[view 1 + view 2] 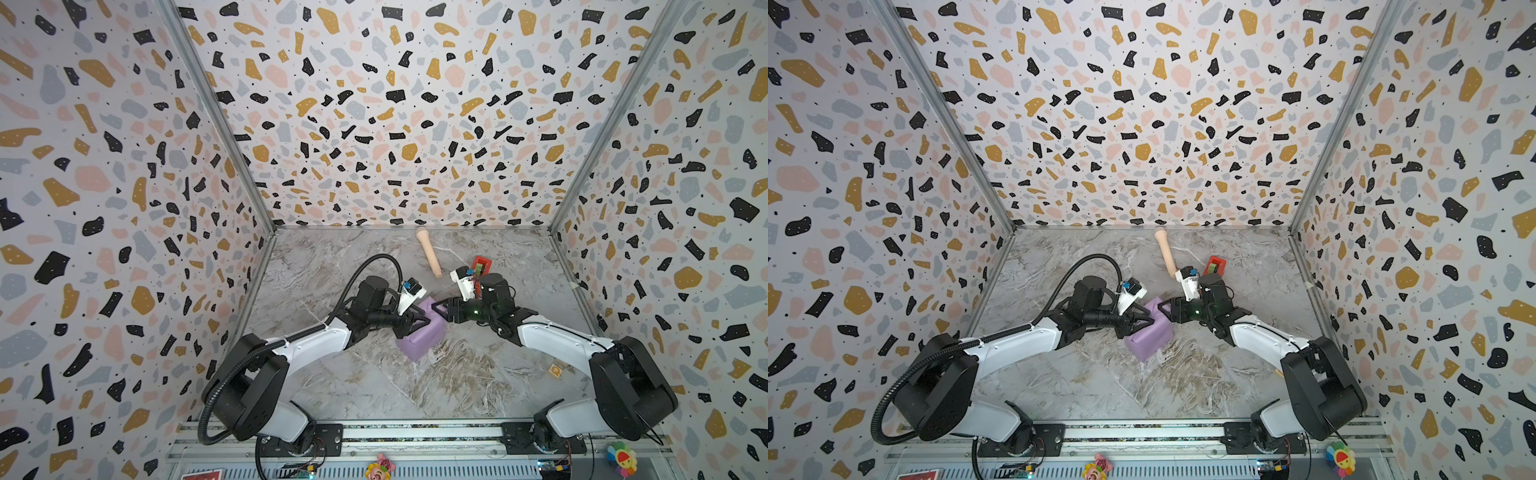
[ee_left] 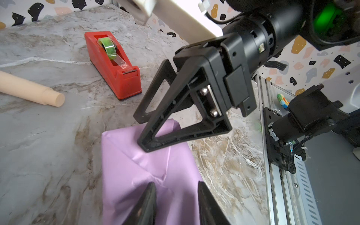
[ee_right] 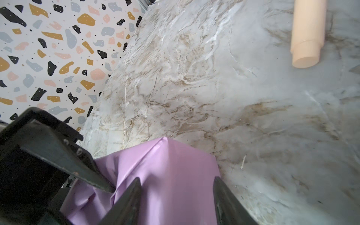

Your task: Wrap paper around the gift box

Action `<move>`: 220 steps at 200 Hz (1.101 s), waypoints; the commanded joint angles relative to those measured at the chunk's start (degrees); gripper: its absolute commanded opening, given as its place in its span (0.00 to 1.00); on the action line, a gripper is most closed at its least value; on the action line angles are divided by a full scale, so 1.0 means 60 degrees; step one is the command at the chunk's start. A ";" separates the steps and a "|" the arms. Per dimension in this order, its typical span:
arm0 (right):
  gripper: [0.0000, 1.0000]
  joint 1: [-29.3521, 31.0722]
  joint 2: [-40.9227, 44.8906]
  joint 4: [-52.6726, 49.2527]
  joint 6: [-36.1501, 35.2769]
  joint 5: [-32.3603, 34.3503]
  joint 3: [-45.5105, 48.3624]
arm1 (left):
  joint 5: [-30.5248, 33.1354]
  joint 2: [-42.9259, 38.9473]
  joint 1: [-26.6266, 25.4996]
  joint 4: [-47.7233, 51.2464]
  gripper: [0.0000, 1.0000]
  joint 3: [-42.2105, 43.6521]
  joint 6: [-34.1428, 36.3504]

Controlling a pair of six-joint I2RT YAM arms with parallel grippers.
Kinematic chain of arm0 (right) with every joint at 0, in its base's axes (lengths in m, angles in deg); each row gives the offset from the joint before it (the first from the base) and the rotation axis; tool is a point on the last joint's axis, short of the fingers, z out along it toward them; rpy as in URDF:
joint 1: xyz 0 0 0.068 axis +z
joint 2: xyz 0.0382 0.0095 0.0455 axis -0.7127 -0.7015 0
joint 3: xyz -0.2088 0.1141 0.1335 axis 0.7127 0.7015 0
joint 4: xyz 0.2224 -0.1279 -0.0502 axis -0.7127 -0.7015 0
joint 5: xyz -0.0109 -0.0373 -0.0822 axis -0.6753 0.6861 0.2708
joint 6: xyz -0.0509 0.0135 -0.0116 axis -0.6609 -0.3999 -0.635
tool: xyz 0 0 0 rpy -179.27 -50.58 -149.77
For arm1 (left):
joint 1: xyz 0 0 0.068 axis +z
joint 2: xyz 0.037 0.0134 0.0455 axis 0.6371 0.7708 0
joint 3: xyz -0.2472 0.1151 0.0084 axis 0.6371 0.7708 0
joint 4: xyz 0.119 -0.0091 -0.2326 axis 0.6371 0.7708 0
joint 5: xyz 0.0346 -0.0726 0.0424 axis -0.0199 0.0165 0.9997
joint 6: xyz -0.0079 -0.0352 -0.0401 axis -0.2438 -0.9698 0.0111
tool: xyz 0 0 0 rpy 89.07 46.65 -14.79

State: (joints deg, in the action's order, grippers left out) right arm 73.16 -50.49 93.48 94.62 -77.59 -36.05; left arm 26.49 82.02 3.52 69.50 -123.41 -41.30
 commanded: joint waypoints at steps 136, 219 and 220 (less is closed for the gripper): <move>0.73 0.0301 -0.0827 0.0376 0.0735 -0.0193 -0.0061 | 0.0671 -0.0166 -0.0389 0.0400 0.44 0.0369 0.0233; 0.70 0.0319 -0.0540 0.1260 0.0253 0.0178 0.1207 | 0.2308 -0.2361 -0.0385 -0.1465 0.67 0.1126 -0.2402; 0.70 0.0312 -0.0541 0.1267 0.0245 0.0187 0.1207 | 0.2332 -0.2390 -0.0381 -0.1459 0.66 0.1136 -0.2410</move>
State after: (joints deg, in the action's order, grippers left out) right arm 74.51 -53.42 105.65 98.68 -77.89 -31.22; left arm 36.11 71.95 1.51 65.52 -117.79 -50.88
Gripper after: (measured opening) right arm 0.708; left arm 0.661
